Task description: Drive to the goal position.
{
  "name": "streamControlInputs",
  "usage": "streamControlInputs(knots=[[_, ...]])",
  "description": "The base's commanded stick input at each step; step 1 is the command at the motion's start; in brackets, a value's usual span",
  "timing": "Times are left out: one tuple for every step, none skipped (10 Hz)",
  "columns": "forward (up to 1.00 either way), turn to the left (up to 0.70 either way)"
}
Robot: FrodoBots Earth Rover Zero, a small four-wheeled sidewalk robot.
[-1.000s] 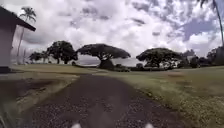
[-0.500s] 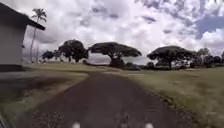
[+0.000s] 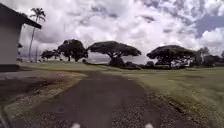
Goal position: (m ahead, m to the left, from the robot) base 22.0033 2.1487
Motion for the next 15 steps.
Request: streamControlInputs(knots=[[0.70, 0.00], [0.70, 0.00], [0.70, 0.00], [0.70, 0.00], [0.70, 0.00], [0.70, 0.00], [0.70, 0.15], [0.70, 0.35], [0.70, 0.35], [0.70, 0.35], [0.70, 0.35], [0.70, 0.35], [0.70, 0.33], [0.70, 0.01], [0.70, 0.00]])
